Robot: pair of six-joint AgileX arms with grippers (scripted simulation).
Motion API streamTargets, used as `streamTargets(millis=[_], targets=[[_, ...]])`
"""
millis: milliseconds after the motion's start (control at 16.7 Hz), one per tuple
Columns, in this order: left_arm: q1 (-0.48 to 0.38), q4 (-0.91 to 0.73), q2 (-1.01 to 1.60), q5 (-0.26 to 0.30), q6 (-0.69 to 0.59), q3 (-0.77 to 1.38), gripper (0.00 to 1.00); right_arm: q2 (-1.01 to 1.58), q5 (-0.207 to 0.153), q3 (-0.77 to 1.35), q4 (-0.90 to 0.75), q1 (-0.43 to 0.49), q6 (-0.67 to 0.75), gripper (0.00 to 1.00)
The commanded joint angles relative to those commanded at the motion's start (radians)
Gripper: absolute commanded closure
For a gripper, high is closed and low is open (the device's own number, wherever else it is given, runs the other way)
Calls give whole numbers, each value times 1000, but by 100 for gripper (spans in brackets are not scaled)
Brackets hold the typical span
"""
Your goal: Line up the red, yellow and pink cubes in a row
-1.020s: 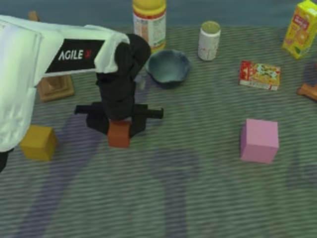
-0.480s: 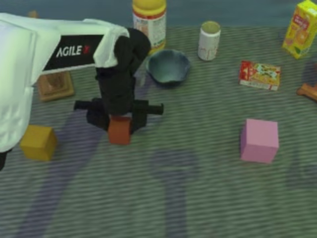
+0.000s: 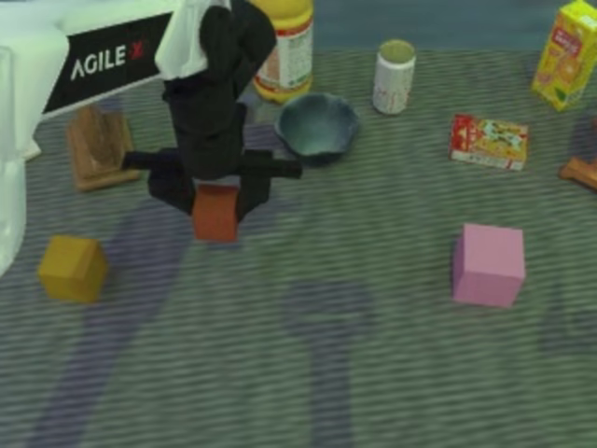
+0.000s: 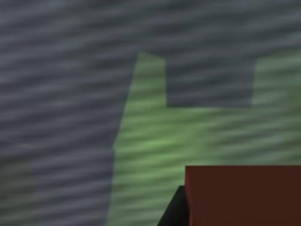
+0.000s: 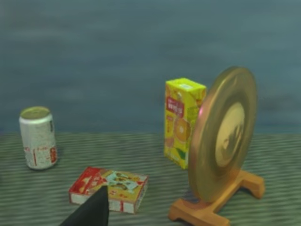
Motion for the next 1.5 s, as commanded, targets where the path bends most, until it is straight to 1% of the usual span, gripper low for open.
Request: streamTargets(millis=[180, 300, 720, 900, 1260, 1380, 1500], targets=[[-20, -8, 15, -1, -14, 14, 100, 0, 0, 0, 0, 0, 0, 0], [-68, -43, 51, -2, -70, 72, 100, 0, 0, 0, 0, 0, 0, 0], [-343, -241, 238, -3, -415, 479, 100, 0, 0, 0, 0, 0, 0, 0], [-420, -290, 279, -3, -502, 567, 100, 0, 0, 0, 0, 0, 0, 0], [-424, -288, 278, -3, -507, 570, 100, 0, 0, 0, 0, 0, 0, 0], [-424, -250, 278, -5, -507, 532, 100, 0, 0, 0, 0, 0, 0, 0], [-425, -177, 283, -5, -510, 462, 100, 0, 0, 0, 0, 0, 0, 0]])
